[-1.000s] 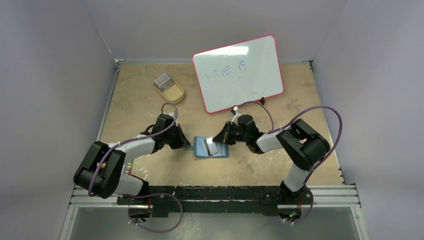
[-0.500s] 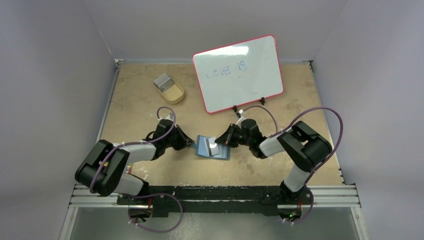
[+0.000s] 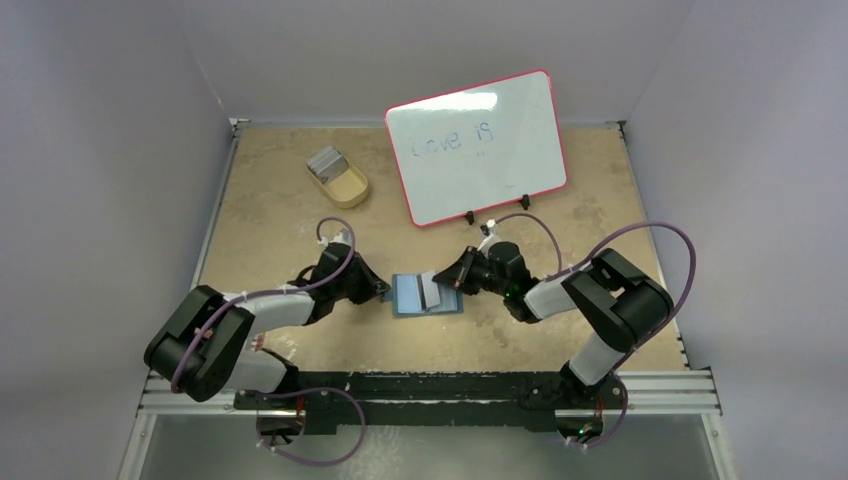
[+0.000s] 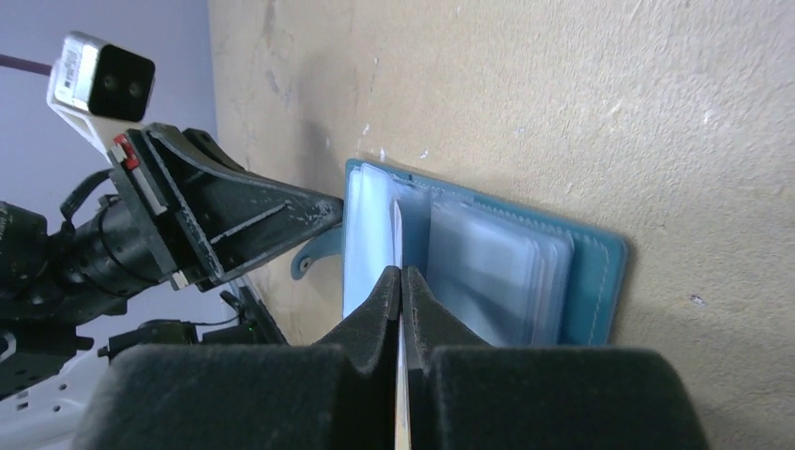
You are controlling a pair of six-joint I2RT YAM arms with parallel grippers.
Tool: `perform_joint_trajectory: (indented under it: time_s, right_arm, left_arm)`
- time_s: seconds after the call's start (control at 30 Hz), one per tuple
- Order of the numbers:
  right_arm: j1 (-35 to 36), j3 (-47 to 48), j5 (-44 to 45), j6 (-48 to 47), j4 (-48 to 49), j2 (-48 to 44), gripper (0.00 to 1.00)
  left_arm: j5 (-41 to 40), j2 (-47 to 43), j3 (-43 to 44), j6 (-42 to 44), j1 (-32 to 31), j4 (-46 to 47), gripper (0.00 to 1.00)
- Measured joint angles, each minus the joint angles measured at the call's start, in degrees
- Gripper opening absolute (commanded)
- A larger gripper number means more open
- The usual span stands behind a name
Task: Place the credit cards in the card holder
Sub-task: Insert the credit card into the card holder.
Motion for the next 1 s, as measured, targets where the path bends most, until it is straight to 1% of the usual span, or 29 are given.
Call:
perform_joint_trajectory:
  time_s: [0.1, 0.33, 0.67, 0.8, 0.9, 1.0]
  right_arm:
    - [0.0, -0.44, 1.38, 0.04, 0.17, -1.16, 0.0]
    - [0.02, -1.27, 3.61, 0.63, 0.92, -1.01, 0.0]
    - [0.59, -1.27, 4.92, 0.74, 1.29, -0.15, 0.01]
    - [0.9, -0.92, 5.68, 0.15, -0.94, -0.57, 0.13]
    - [1.62, 0.74, 6.93, -1.7, -6.58, -2.1, 0.27]
    - [2.03, 3.54, 7.32, -4.5, -12.63, -3.87, 0.34]
  left_arm:
    - [-0.94, -1.05, -0.11, -0.04, -0.44, -1.44, 0.0]
    - [-1.88, -1.62, -0.52, -0.28, -1.7, -1.44, 0.0]
    - [-3.19, -0.52, -1.16, -1.97, -4.24, 1.49, 0.0]
    - [-3.13, 1.03, -1.16, -2.38, -4.48, 4.11, 0.0]
    - [-3.21, 1.03, -1.14, -2.38, -4.5, 4.13, 0.0]
    - [-3.58, 0.72, -1.11, -2.34, -4.57, 3.67, 0.0]
